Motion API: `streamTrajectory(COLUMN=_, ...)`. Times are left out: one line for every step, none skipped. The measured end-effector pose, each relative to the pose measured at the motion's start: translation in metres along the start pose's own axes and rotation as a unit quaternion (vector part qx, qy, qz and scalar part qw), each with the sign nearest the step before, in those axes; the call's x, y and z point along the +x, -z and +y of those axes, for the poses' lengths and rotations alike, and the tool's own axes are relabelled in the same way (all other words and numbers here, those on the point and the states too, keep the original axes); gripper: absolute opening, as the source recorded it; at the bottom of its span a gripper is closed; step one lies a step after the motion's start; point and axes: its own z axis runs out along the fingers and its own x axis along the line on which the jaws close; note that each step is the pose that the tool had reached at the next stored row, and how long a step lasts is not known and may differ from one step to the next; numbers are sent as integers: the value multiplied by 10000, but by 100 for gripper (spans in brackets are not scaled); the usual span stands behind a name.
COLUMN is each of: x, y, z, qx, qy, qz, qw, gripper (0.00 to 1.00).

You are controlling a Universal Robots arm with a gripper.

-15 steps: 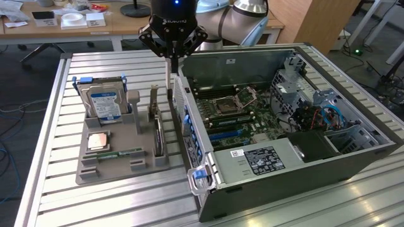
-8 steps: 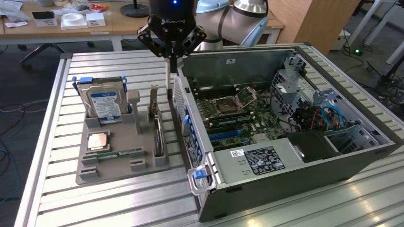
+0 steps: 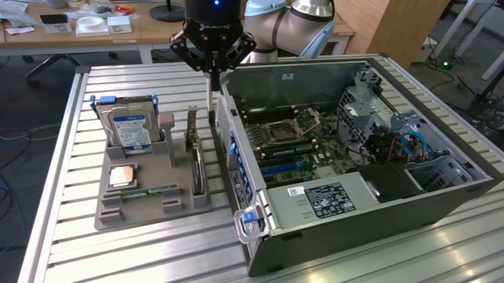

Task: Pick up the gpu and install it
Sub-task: 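Reach for the gpu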

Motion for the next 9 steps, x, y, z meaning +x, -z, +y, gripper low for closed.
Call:
streamTrajectory(x=0, y=0, z=0, qx=0, qy=0, qz=0, qw=10000, gripper=11)
streamTrajectory(x=2, y=0, z=0, qx=-1, qy=0, qz=0, qw=10000, gripper=11)
streamTrajectory(x=7, y=0, z=0, qx=0, qy=-2, qz=0, qw=10000, gripper=11)
streamTrajectory(x=16, y=1, z=-1, qx=0, qy=-2, qz=0, qw=10000, gripper=11)
streamTrajectory(x=30, y=1, z=-2, qx=0, qy=-1, qz=0, qw=10000, gripper=11)
streamTrajectory(x=50, y=1, z=-4, qx=0, qy=0, qz=0, qw=10000, gripper=11)
streamTrajectory(x=72, y=1, z=-5, qx=0, qy=-1, qz=0, qw=10000, gripper=11)
streamTrajectory(x=97, y=2, z=-7, qx=0, qy=0, qz=0, qw=10000, gripper=11)
streamTrajectory(x=122, y=3, z=-9, qx=0, qy=0, qz=0, qw=10000, gripper=11)
